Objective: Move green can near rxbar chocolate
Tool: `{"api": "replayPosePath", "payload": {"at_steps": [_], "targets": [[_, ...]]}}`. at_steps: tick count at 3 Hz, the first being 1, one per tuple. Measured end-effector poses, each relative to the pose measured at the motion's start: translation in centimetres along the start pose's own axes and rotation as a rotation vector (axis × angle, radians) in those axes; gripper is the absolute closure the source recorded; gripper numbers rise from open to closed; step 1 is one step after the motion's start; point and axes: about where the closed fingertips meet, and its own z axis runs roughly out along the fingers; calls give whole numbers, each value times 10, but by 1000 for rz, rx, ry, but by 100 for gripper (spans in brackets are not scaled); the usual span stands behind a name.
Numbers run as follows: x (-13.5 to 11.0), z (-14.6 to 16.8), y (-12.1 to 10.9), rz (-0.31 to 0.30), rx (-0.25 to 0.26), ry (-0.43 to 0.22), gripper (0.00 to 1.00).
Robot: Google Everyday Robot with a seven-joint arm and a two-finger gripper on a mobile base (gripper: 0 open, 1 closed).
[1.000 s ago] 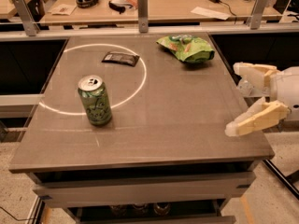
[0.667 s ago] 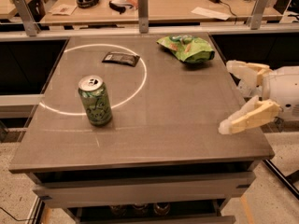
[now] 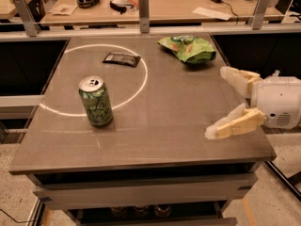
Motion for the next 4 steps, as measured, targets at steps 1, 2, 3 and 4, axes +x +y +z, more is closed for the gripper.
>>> {"api": "replayPosePath", "payload": {"at_steps": [1, 2, 3, 4], "targets": [[0, 0, 0, 0, 0, 0, 0], [4, 21, 17, -37, -106, -74, 0], [8, 38, 26, -55, -176, -122, 0], [14, 64, 34, -65, -245, -140, 0]]}}
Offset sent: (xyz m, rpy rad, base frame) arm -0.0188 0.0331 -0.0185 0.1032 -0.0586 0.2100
